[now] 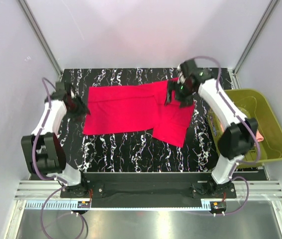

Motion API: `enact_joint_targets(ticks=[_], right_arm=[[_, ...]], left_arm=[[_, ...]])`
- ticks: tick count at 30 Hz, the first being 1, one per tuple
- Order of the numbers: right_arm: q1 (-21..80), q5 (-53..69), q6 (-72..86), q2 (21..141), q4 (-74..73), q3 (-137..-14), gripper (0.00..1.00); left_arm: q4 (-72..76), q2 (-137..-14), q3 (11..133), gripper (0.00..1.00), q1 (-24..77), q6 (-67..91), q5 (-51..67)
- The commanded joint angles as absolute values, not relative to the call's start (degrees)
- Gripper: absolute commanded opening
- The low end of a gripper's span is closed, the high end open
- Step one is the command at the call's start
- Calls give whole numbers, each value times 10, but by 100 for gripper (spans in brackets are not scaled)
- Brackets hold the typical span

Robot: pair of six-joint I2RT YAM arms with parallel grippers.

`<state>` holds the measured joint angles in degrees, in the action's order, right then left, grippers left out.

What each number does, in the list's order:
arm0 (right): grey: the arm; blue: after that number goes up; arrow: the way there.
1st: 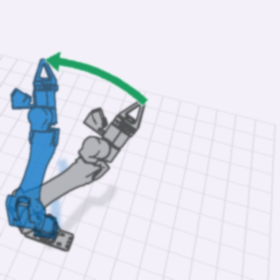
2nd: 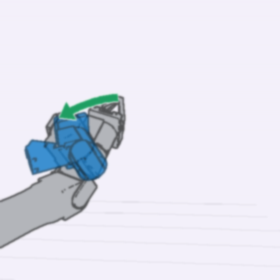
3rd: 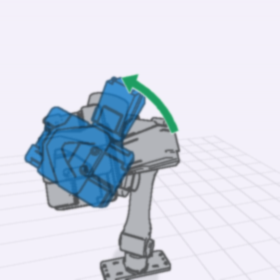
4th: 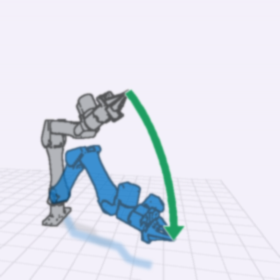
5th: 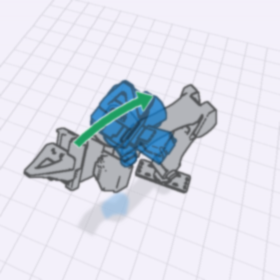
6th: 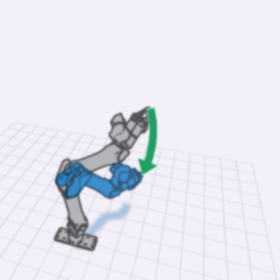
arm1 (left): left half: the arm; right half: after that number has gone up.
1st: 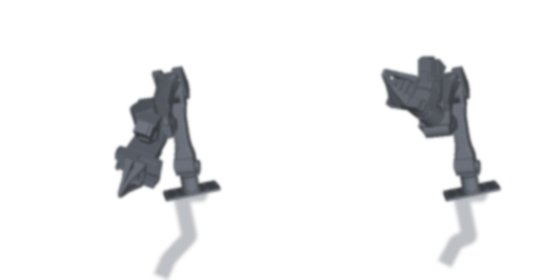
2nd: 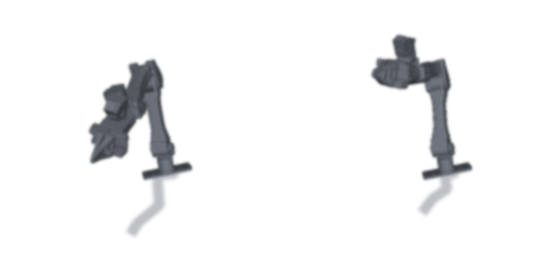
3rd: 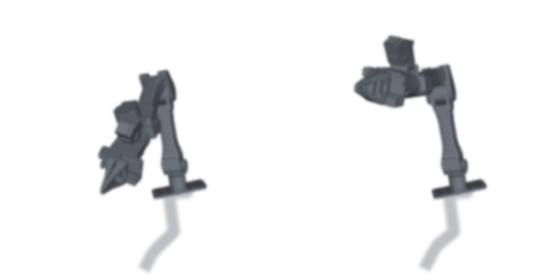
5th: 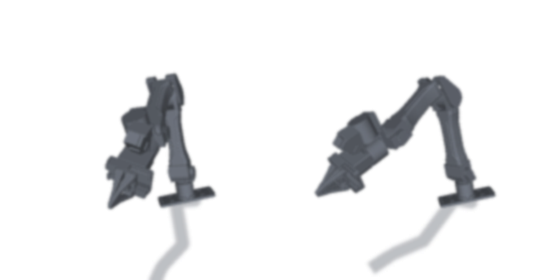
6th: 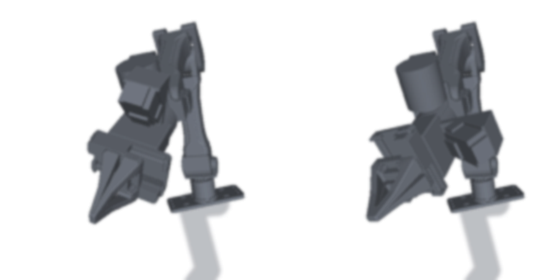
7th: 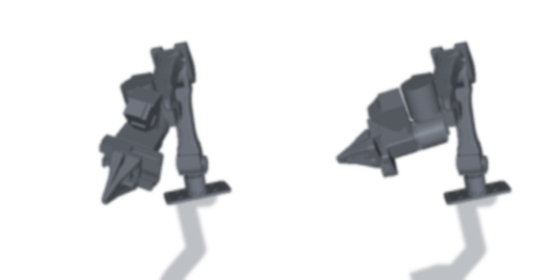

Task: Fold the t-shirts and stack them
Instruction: Fold the tshirt

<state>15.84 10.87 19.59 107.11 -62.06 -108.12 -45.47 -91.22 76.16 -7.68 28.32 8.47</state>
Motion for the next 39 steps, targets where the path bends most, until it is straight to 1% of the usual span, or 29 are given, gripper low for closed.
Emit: enact_joint_targets(ticks=[1,2,3,4,7,10,16,19,20,26,29,30,33,34,35,39], right_arm=[[212,102,213,966,-607,-916,83],[218,106,222,946,-597,-884,82],[227,111,234,907,-580,-828,81],[232,112,238,891,-573,-804,81],[247,105,254,837,-570,-725,81],[252,107,271,785,-566,-669,81],[251,102,298,733,-566,-618,81],[251,100,312,730,-556,-601,81],[251,99,314,731,-555,-597,81],[251,72,330,749,-550,-581,78],[251,58,342,767,-547,-581,77],[252,52,346,778,-541,-579,75],[252,50,366,802,-518,-567,75],[251,54,374,809,-509,-556,77],[251,57,378,816,-499,-551,79],[251,69,399,847,-443,-530,82]], left_arm=[[-430,-852,617,55,-83,290,45],[-420,-841,593,54,-85,293,47],[-399,-836,565,54,-90,294,49],[-389,-836,555,53,-91,294,50],[-374,-852,551,54,-98,287,47],[-364,-873,567,57,-108,277,39],[-348,-929,587,57,-132,263,39],[-336,-950,591,52,-141,258,54],[-334,-959,590,49,-141,258,63],[-334,-962,579,44,-142,263,62],[-326,-964,573,37,-142,265,65],[-325,-968,572,29,-142,265,68],[-322,-979,571,16,-142,267,79],[-320,-980,570,6,-142,267,80],[-321,-978,569,0,-143,268,78],[-328,-968,565,0,-148,266,60]])
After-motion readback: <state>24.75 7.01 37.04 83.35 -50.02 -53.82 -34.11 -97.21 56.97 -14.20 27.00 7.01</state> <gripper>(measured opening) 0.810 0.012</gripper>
